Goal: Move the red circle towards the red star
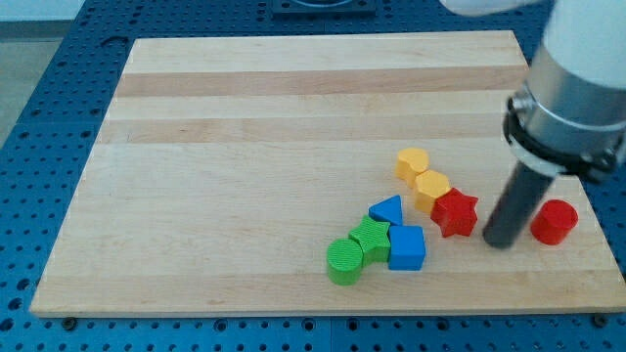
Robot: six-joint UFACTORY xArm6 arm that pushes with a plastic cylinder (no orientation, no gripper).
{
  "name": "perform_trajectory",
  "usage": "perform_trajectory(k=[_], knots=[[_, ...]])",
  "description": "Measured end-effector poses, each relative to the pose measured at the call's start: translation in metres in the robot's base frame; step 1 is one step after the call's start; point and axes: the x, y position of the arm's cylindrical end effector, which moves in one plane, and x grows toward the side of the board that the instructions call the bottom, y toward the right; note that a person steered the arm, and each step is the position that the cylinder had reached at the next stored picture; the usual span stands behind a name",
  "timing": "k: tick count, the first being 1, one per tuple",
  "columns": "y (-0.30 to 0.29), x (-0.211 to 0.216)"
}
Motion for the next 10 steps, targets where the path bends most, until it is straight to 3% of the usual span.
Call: perform_trajectory(k=[1, 2, 7, 8, 10], knots=[[0.013, 0.048], [0.036, 0.047], [0.096, 0.039], [0.096, 0.008], [0.068, -0.008]])
